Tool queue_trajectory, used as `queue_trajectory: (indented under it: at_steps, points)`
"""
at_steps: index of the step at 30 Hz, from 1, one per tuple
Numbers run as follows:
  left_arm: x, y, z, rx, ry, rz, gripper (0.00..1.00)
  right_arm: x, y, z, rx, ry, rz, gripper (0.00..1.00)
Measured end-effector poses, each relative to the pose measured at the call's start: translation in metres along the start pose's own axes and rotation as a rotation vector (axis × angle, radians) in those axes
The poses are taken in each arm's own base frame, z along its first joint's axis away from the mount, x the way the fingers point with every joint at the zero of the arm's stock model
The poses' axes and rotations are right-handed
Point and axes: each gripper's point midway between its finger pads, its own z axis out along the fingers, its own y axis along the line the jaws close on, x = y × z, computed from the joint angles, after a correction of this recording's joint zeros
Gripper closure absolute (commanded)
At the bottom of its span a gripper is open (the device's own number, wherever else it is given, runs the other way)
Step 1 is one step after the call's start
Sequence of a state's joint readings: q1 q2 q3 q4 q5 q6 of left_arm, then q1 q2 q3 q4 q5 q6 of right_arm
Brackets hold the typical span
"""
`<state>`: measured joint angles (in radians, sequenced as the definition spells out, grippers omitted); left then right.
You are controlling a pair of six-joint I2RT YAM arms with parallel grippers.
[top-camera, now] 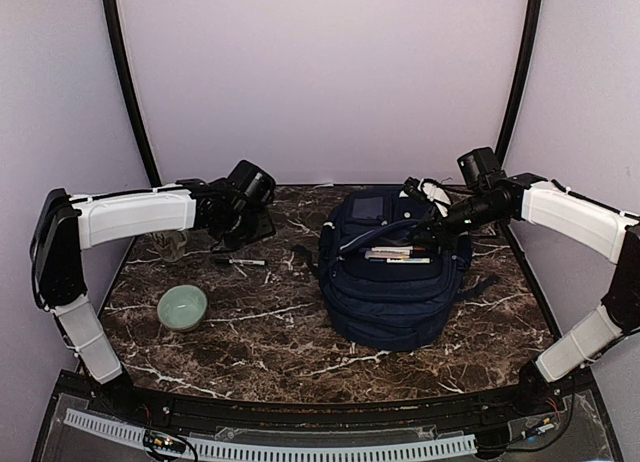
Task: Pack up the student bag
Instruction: Move the pen to the center of the board.
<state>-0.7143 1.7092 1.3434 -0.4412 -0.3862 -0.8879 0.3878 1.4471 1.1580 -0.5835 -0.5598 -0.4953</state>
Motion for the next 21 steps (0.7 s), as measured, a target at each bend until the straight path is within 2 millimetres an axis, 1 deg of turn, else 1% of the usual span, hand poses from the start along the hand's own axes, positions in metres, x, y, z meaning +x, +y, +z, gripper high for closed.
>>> queue_trajectory:
  at_steps: [5, 9, 12, 16, 21]
  points:
    - [0.015, 0.017, 0.037, -0.13, 0.092, -0.19, 0.47, 0.0, 0.0, 0.0, 0.0, 0.0, -0.001, 1.0]
    - [0.021, 0.031, 0.057, -0.222, 0.136, -0.324, 0.48, 0.0, 0.0, 0.0, 0.0, 0.0, -0.002, 1.0]
    - [0.025, 0.045, 0.063, -0.26, 0.159, -0.413, 0.49, 0.0, 0.0, 0.0, 0.0, 0.001, -0.004, 1.0]
    - [0.023, 0.061, 0.07, -0.285, 0.18, -0.526, 0.52, 0.0, 0.0, 0.0, 0.001, 0.001, -0.004, 1.0]
    - [0.016, 0.071, 0.075, -0.299, 0.18, -0.612, 0.54, 0.0, 0.0, 0.0, 0.001, 0.001, -0.005, 1.0]
